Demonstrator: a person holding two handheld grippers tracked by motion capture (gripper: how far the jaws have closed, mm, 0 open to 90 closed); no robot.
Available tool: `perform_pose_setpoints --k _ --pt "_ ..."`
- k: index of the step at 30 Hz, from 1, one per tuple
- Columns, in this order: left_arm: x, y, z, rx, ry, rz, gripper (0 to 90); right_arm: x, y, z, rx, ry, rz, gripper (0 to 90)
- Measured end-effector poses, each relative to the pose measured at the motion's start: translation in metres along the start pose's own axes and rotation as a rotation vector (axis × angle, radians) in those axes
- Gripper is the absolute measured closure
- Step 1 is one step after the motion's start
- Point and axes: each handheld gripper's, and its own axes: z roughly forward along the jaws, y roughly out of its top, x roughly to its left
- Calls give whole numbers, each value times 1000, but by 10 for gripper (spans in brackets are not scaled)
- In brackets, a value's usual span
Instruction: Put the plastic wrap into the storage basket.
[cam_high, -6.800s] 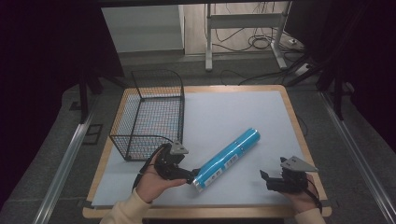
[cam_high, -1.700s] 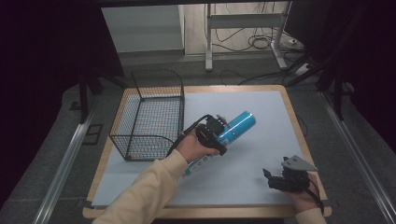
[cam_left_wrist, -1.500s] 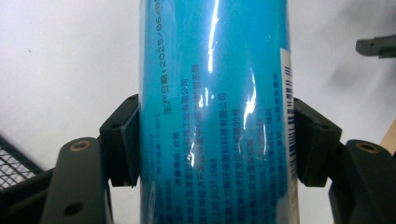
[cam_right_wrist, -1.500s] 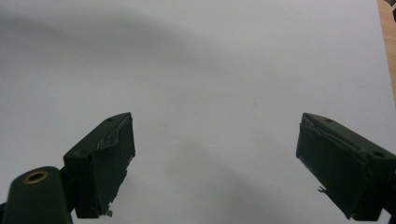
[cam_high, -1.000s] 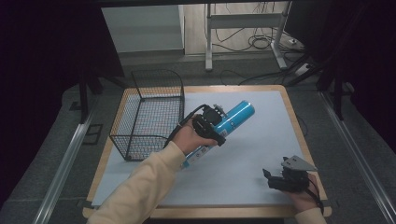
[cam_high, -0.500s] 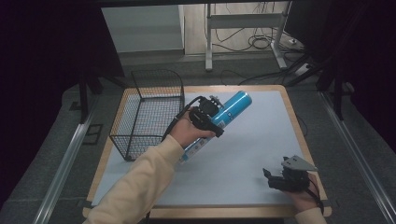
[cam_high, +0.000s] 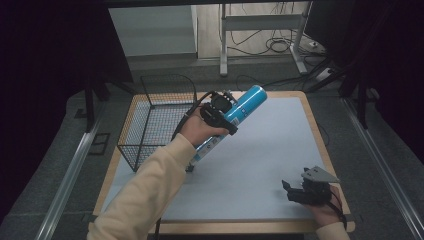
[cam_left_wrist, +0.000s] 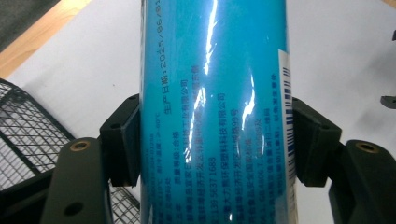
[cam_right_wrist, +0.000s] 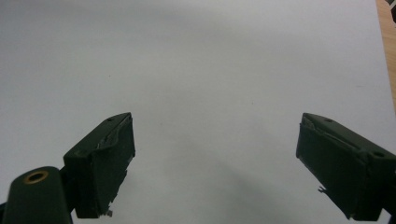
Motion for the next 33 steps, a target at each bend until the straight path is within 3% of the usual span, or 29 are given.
perform_pose_setpoints --k 6,9,12,19,27,33 --pt "11 6 -9 -14 15 -3 316 0 0 1 3 -2 -3 118" --pt "18 9 -12 -33 20 -26 316 -1 -1 2 7 -4 -2 118" --pt "26 10 -13 -24 33 -23 316 -1 -1 2 9 -6 1 118" --pt "47 12 -19 -26 47 -61 316 -2 -1 3 8 -8 1 118" --pt "66 10 -30 -50 103 -87 316 -1 -1 3 9 -9 -1 118" --pt "81 3 -32 -57 115 -115 316 -4 0 2 6 -20 9 118"
